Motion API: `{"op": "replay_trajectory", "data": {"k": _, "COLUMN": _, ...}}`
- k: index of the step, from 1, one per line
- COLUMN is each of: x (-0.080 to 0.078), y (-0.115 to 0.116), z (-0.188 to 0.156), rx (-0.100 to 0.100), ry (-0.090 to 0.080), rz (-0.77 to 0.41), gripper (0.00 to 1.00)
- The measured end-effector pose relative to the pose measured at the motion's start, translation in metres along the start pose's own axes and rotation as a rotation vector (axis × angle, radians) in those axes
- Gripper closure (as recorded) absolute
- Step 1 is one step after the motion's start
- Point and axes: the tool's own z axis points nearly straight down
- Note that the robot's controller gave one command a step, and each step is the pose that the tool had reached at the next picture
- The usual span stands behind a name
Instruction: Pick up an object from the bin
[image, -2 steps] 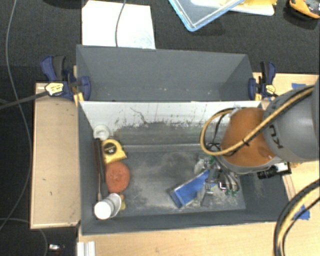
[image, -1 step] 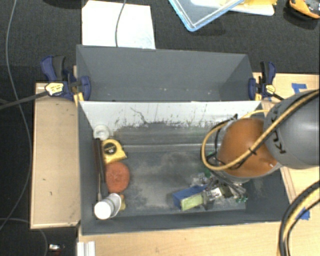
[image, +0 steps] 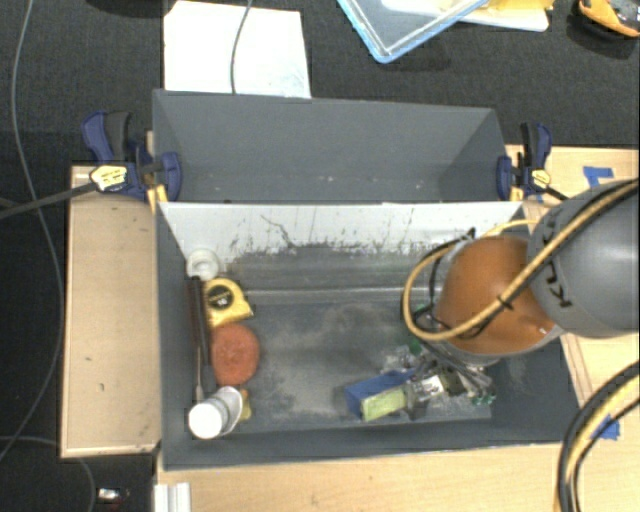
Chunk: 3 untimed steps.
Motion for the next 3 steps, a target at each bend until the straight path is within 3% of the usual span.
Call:
{"op": "replay_trajectory", "data": {"k": 1, "x": -0.003, "y": -0.004, "z": -0.049, "rx": -0.002, "ry": 0.003, "rz": -0.074, "gripper": 1.0}}
{"op": "replay_trajectory", "data": {"k": 2, "x": -0.015, "y": 0.026, "z": -0.099, "rx": -0.002, "ry": 0.002, "rz": -0.323, "gripper": 1.0}}
{"op": "replay_trajectory", "data": {"k": 3, "x": -0.02, "y": 0.026, "z": -0.169, "rx": -0.003, "ry": 0.002, "rz": -0.24, "gripper": 1.0}}
